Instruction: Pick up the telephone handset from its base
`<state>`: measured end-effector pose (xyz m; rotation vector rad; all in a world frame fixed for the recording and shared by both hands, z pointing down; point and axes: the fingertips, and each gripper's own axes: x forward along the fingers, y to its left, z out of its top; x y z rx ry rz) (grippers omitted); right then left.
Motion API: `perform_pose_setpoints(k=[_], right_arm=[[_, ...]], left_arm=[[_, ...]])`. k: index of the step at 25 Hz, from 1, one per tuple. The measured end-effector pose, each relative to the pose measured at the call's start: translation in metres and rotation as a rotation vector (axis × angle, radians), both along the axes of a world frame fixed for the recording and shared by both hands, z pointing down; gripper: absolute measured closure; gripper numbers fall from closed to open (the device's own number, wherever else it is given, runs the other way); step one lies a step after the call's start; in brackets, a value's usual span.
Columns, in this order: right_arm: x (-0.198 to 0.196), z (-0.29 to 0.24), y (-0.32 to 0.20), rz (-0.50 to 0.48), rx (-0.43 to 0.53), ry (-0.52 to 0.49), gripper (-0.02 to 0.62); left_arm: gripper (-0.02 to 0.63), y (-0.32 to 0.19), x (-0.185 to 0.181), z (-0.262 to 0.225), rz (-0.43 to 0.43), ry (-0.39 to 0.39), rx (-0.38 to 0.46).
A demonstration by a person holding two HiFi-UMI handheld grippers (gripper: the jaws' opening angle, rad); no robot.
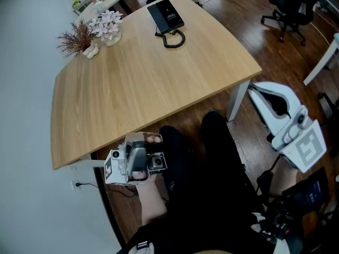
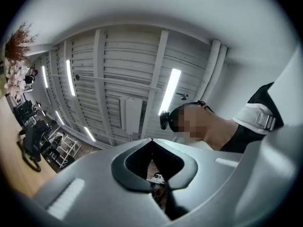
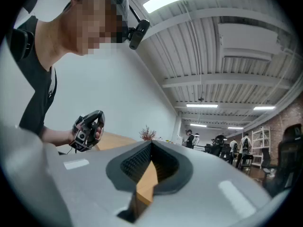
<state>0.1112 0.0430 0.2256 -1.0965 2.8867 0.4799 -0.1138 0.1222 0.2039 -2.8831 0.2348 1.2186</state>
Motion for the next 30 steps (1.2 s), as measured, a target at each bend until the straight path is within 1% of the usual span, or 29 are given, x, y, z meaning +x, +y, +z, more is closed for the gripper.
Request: perform_pose_setpoints(k=[7,11,13,17,21,24,30], right_arm=[[-0.004,0.0,-0.031,-0.018,-0.009,-0.006,0.592],[-0.007,-0.006,-0.053,-0.049,0.038,-0.01,0.592],[-0.008,-0.006,-0.066,-0.057,0.046,-0.015,0.592],[-0.004,0.001,-0.09,-0.046,0.021,-0.014,0.592],[0.001,0.002,-0.112,-0.039,0.03,-0.015,0.592],[0.003,0.006,-0.125,-0.034,0.013,-0.021,0.592],[0.006,0.011,-0.144,-0.021,0.0,-0.016,0.592]], left_arm=[[0.604,-0.028,0.003,-0.007,-0.005,-0.017,-0.008],[0.604,-0.048,0.004,-0.011,-0.017,-0.021,0.011],[0.604,-0.059,0.003,-0.012,-0.022,-0.021,0.008],[0.604,-0.08,0.003,-0.012,-0.038,-0.028,0.025],[0.604,-0.103,0.004,-0.009,-0.033,-0.02,0.001],[0.604,-0.115,0.006,-0.009,-0.034,-0.02,0.01],[0.604,-0.135,0.002,-0.006,-0.03,-0.014,-0.003]])
